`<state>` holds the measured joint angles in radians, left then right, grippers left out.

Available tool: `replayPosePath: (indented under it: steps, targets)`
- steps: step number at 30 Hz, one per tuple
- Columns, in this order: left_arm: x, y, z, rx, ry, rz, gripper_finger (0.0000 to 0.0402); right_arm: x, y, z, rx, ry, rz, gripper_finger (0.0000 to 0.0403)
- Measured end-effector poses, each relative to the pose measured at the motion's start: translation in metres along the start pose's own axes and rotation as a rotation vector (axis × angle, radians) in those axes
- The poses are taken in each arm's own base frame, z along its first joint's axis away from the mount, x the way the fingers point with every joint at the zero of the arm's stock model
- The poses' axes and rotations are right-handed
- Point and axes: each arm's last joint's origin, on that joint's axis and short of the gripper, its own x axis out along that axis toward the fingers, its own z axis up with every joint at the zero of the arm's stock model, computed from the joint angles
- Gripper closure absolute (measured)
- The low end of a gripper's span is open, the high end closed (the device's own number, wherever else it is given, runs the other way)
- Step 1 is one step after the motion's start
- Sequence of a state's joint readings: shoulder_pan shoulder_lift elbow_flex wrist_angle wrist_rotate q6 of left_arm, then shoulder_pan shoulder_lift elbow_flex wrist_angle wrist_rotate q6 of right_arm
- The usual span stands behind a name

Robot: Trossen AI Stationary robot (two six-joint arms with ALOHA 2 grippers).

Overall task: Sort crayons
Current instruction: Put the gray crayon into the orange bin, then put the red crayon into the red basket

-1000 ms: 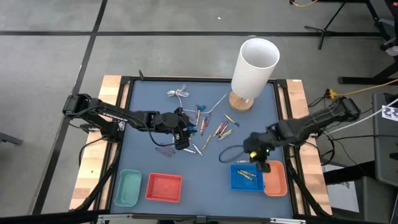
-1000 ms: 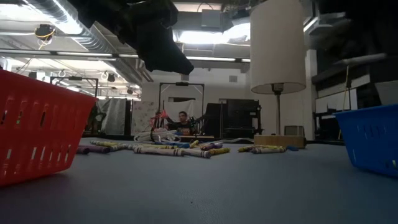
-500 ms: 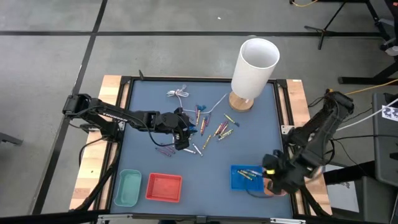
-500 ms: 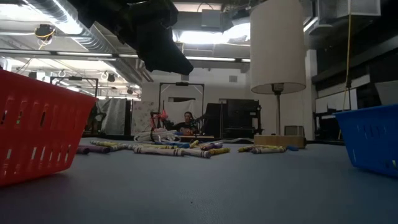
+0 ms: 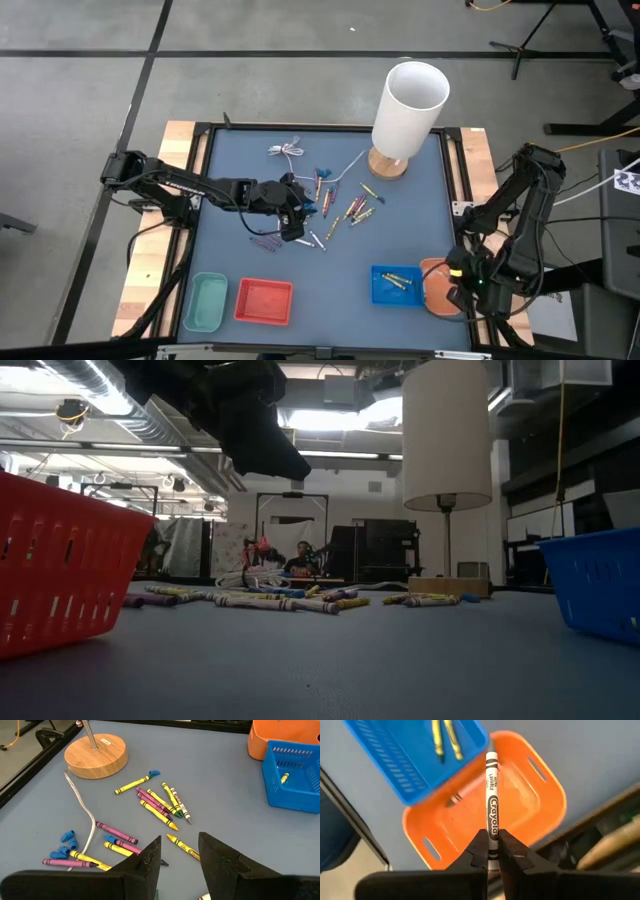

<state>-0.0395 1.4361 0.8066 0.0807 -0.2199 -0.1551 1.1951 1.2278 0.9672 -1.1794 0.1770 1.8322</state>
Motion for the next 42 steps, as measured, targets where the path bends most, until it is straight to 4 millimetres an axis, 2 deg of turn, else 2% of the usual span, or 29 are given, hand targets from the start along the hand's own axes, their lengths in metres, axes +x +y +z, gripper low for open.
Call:
replayPosePath:
  steps: [7,16,25,31,35,42]
  targets:
    - [0.000,0.000,-0.001,0.011,0.015,0.002,0.0285,0.000,0.001,-0.002,0.002,0.037,0.001,0.0384]
    - [-0.001,0.003,-0.015,0.042,0.154,0.022,0.0285,0.000,0.001,-0.002,-0.003,0.040,0.000,0.0379]
    - [-0.006,0.003,-0.032,0.066,0.348,-0.050,0.0285,0.000,0.001,-0.002,-0.004,0.040,0.000,0.0301]
    - [-0.010,0.005,-0.042,0.081,0.455,-0.045,0.0285,0.000,0.001,-0.002,-0.005,0.030,0.003,0.0281]
    - [-0.013,0.007,-0.048,0.093,0.526,-0.033,0.0285,0.000,0.001,0.000,-0.006,-0.038,0.020,0.0281]
    - [-0.016,0.008,-0.059,0.186,0.602,-0.102,0.0285,-0.001,0.003,0.007,-0.011,-0.284,0.083,0.0281]
